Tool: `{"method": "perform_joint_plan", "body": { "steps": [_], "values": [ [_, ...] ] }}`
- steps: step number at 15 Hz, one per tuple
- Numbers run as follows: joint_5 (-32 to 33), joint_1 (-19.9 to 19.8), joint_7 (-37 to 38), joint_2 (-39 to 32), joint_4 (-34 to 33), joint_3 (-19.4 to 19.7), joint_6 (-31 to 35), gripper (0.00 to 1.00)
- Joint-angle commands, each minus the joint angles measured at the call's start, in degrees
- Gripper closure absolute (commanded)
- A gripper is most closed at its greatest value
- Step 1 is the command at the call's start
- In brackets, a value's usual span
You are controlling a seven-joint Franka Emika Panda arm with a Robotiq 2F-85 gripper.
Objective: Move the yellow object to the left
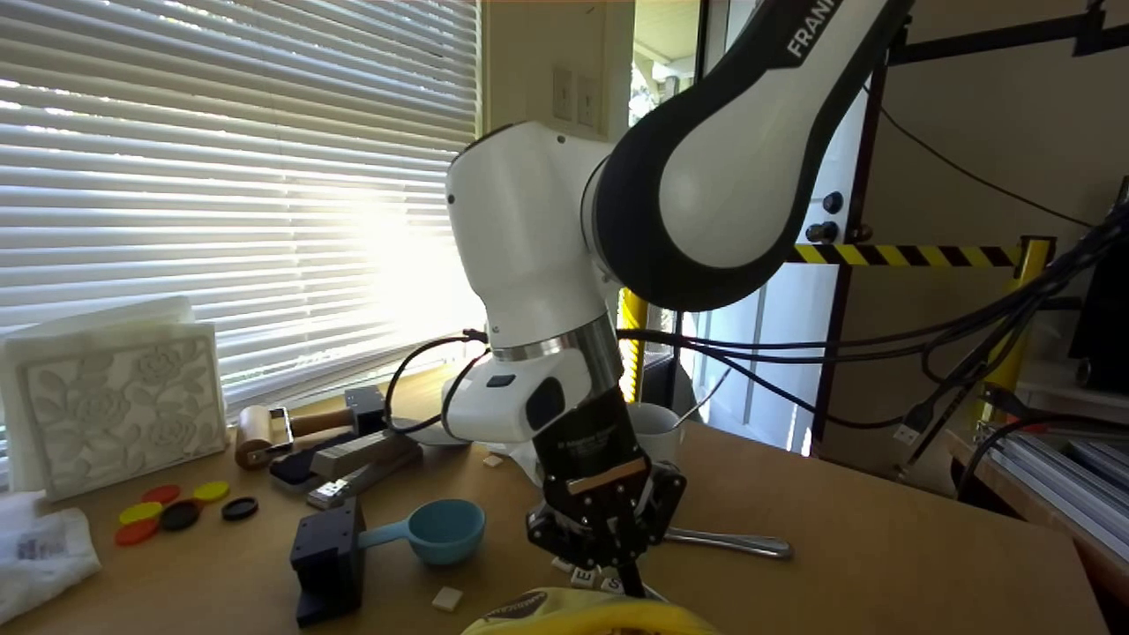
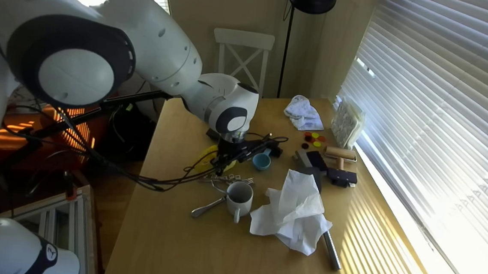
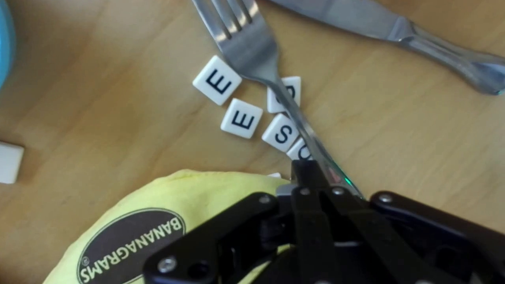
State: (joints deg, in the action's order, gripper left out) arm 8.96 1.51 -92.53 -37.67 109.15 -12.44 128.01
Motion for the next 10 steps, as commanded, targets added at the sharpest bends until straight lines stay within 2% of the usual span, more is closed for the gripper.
{"method": "perform_joint_plan", "body": {
  "steps": [1, 10],
  "values": [
    [-1.7, -0.3, -3.3, -2.5, -3.0, -1.2, -1.0, 1.0],
    [-3.2, 0.4, -7.5, -4.0, -6.6, -4.0, -1.9, 1.0]
  ]
}}
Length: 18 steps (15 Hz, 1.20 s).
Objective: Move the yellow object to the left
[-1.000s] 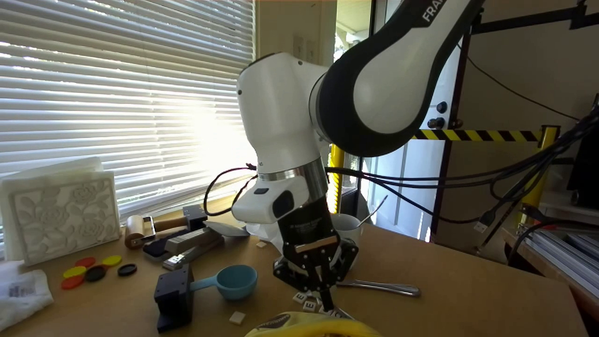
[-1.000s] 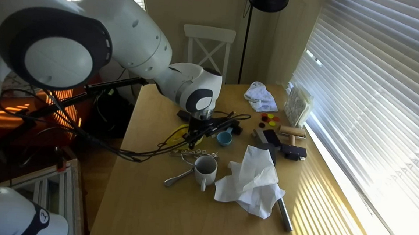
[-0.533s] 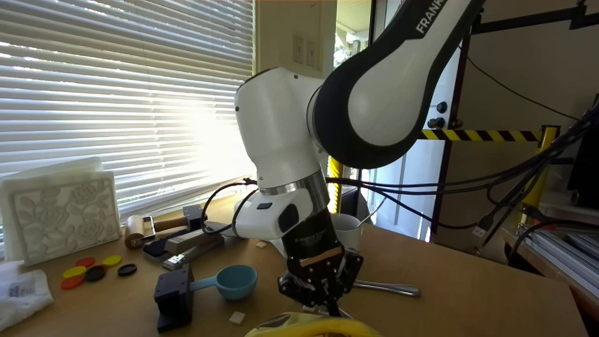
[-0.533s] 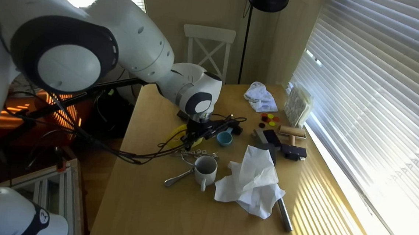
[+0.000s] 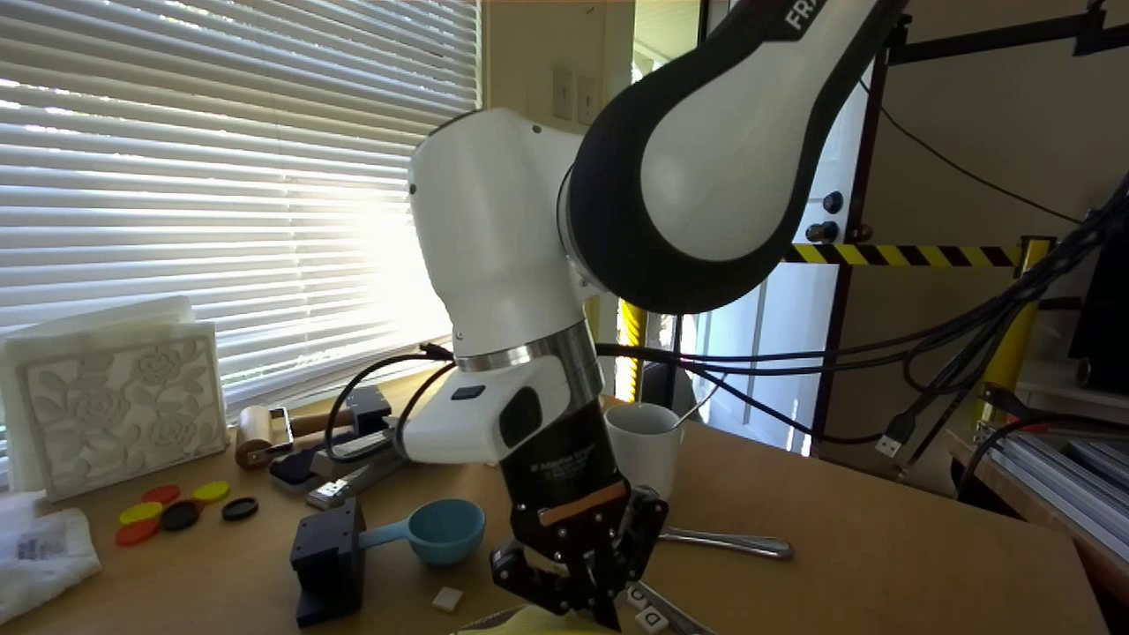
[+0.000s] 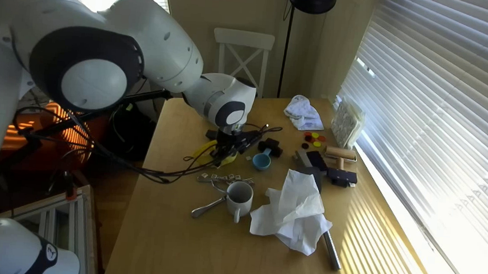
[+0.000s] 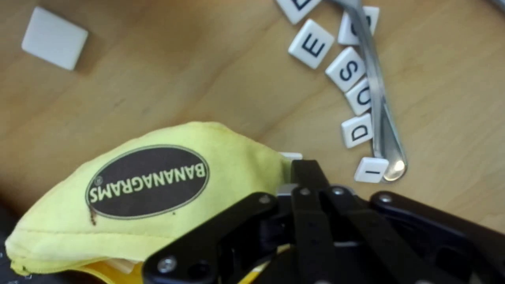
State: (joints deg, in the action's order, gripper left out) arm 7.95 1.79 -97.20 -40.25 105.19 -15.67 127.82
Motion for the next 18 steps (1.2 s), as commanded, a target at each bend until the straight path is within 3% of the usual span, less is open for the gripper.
{"method": "perform_joint_plan", "body": {
  "steps": [1, 6, 11, 18],
  "values": [
    [-2.2, 0.5, -1.4, -1.1, -2.6, -0.2, -1.7, 1.0],
    [-6.8, -1.5, 7.7, 2.5, 1.6, 1.7, 5.2, 1.0],
    [-9.6, -3.6, 9.9, 3.2, 4.1, 1.8, 10.4, 1.0],
    [-7.7, -3.3, 8.2, 2.3, 4.2, 1.6, 6.7, 1.0]
  ]
}}
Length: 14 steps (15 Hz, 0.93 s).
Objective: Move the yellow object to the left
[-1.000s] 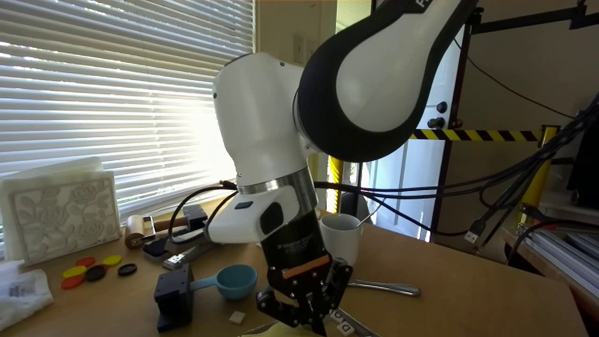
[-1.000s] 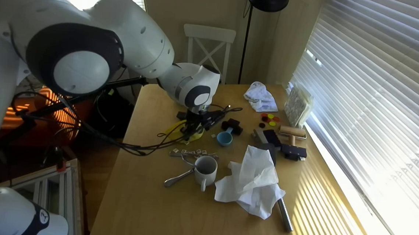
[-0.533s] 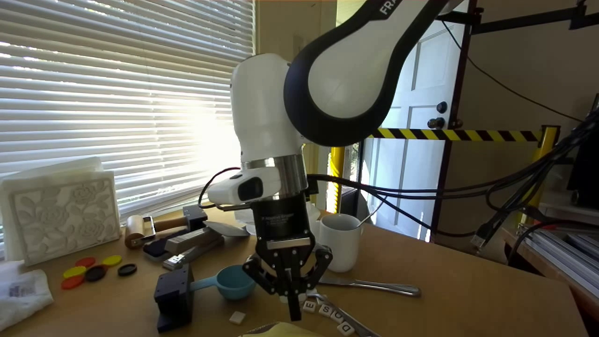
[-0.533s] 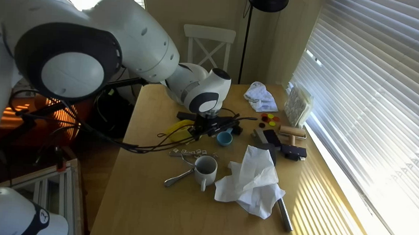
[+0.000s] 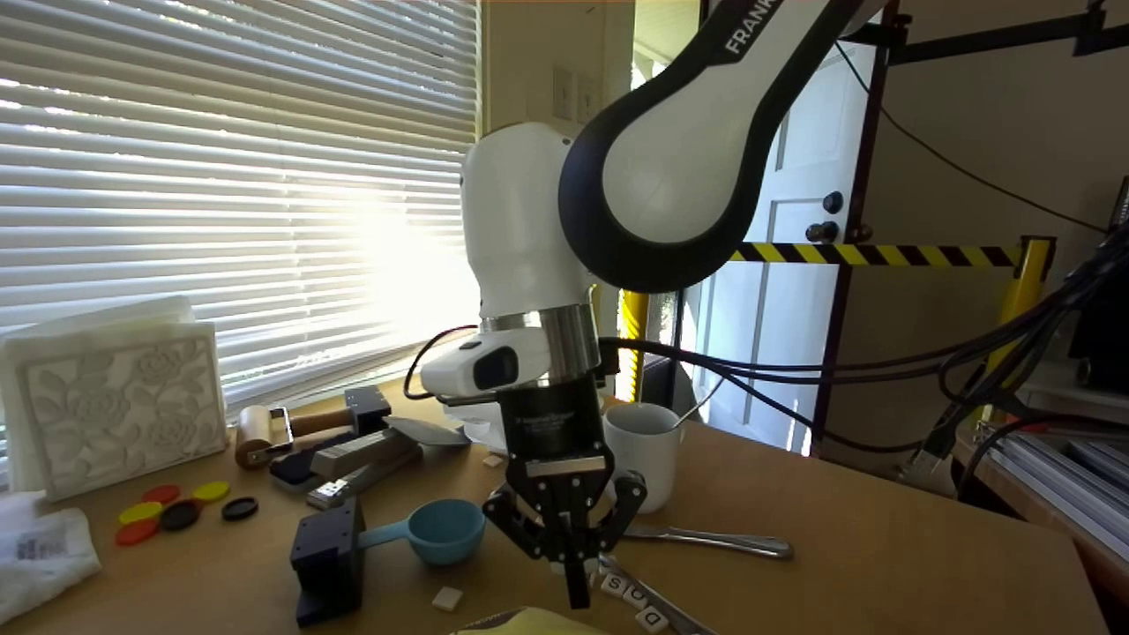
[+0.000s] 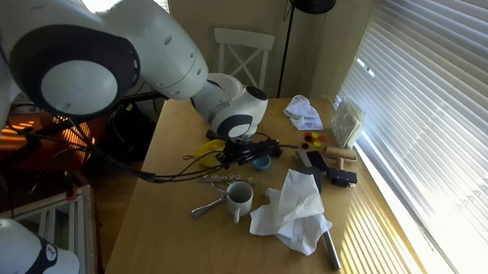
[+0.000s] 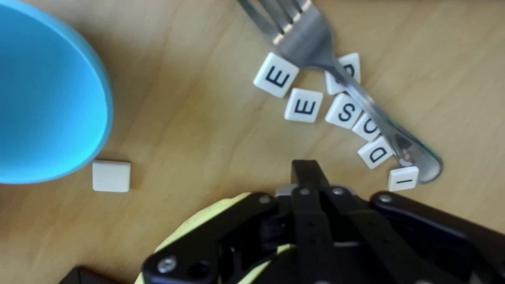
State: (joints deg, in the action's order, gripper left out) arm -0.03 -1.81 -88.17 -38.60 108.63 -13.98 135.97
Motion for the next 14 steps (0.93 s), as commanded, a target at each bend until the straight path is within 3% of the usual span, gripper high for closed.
{"method": "perform_joint_plan", "body": {
  "steps": [1, 7, 14],
  "values": [
    [0.6, 0.6, -0.8, 0.6, 0.6, 0.0, -1.9, 1.0],
    [2.2, 2.9, -0.8, -0.7, -1.3, 0.4, -4.7, 1.0],
    [6.2, 6.1, 4.3, -1.0, -1.9, 3.5, -5.9, 1.0]
  ]
}}
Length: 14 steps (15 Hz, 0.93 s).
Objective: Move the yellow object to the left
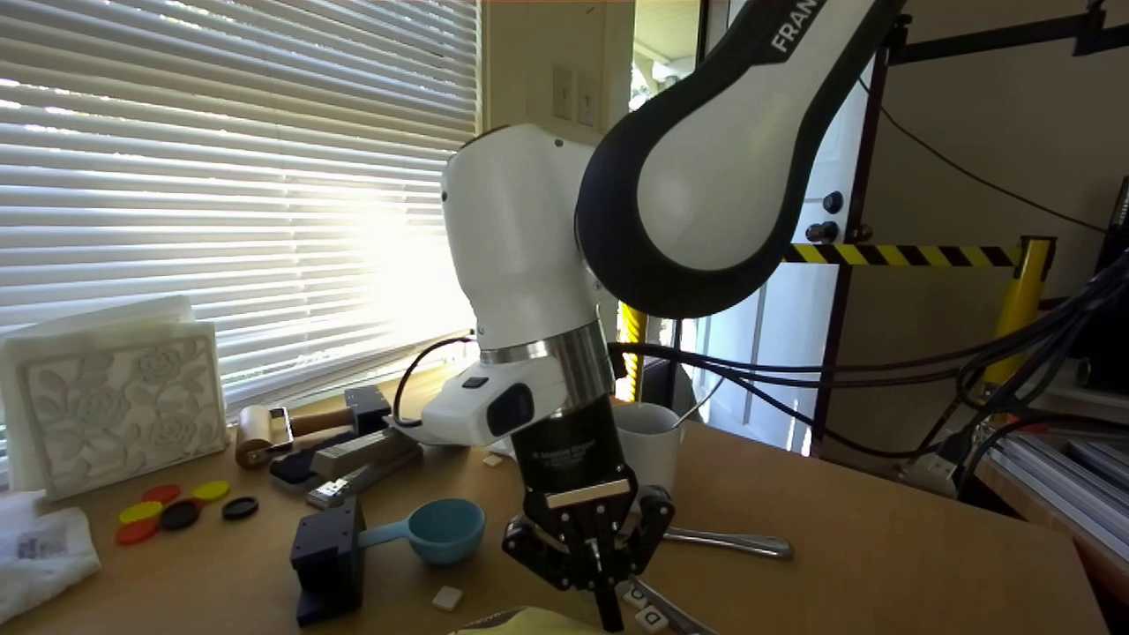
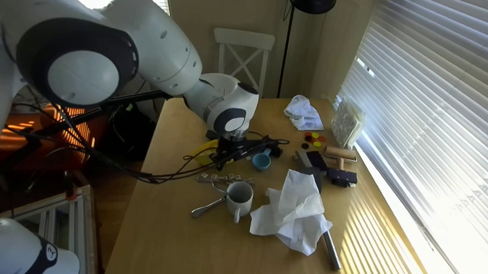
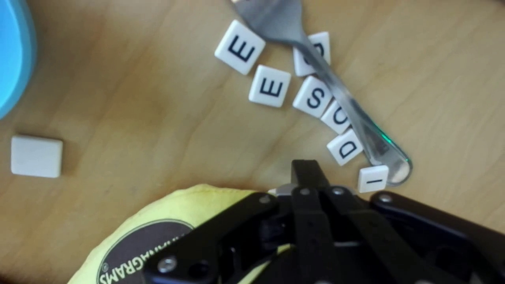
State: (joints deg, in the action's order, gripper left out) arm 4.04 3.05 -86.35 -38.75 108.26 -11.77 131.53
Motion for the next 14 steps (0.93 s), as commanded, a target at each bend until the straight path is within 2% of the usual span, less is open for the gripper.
{"method": "perform_joint_plan", "body": {
  "steps": [1, 14],
  "values": [
    [2.3, 1.2, 2.5, -1.0, -1.7, 1.2, -1.3, 1.0],
    [-0.3, -0.5, -4.0, -3.0, -4.8, -3.5, -0.1, 1.0]
  ]
}}
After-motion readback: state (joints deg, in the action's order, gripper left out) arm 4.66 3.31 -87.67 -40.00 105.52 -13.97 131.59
